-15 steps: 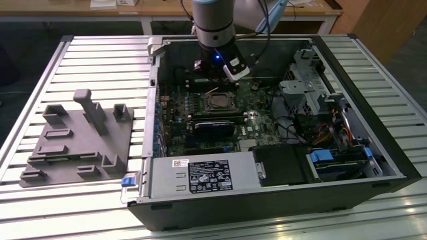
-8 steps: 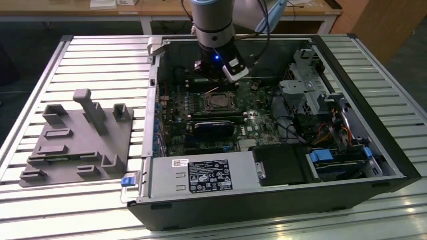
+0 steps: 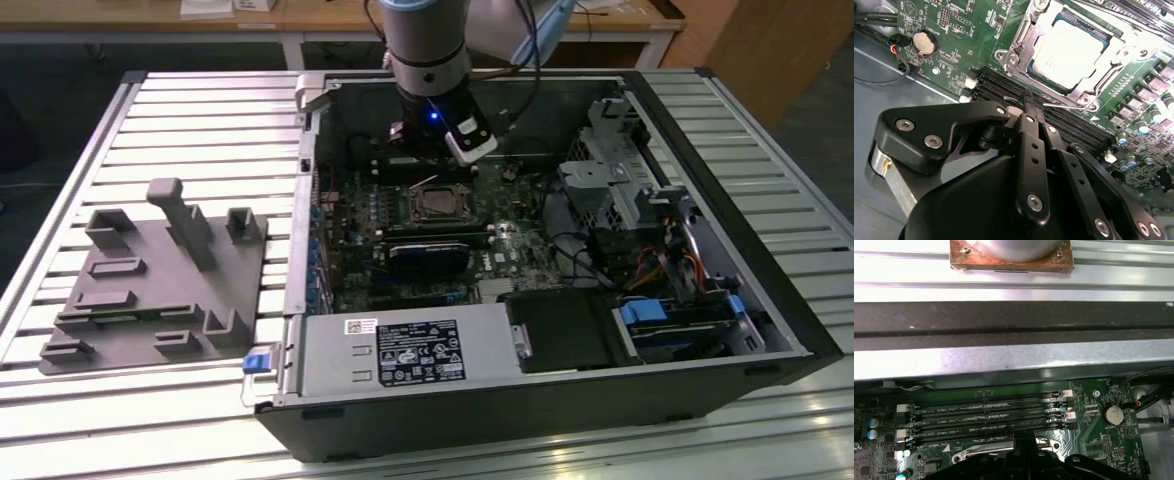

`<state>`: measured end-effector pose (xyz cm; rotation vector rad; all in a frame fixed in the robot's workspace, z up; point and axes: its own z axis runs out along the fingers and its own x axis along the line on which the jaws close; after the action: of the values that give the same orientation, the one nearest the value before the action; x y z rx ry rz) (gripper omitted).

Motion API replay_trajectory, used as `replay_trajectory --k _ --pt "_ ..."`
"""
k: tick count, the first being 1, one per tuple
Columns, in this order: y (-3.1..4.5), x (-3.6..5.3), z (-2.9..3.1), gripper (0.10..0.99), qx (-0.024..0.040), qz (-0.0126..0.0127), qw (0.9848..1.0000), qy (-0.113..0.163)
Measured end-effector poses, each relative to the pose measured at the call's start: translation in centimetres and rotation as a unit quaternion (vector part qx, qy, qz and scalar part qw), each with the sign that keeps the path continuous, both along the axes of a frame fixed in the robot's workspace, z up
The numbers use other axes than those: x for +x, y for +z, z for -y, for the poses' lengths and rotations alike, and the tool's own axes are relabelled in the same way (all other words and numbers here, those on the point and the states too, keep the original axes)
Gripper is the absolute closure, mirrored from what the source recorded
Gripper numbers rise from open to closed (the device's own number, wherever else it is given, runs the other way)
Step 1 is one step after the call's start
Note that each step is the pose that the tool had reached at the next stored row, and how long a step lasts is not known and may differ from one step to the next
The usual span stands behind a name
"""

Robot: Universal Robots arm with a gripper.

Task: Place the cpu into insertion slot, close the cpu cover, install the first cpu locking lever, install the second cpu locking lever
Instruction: 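Install the first cpu locking lever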

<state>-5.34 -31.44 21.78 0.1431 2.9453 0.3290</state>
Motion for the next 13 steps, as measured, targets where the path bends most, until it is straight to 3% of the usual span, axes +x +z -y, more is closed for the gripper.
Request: replay_trajectory --k 7,9,13 --pt "-0.4 -0.03 -0.06 0.98 -0.0006 0.0048 0.9993 -0.037" --pt "-0.73 -0.23 -0.41 0.98 -0.0006 0.0086 0.998 -0.063" --pt "-0.75 -0.32 -0.77 0.98 -0.0015 0.0091 0.9976 -0.068"
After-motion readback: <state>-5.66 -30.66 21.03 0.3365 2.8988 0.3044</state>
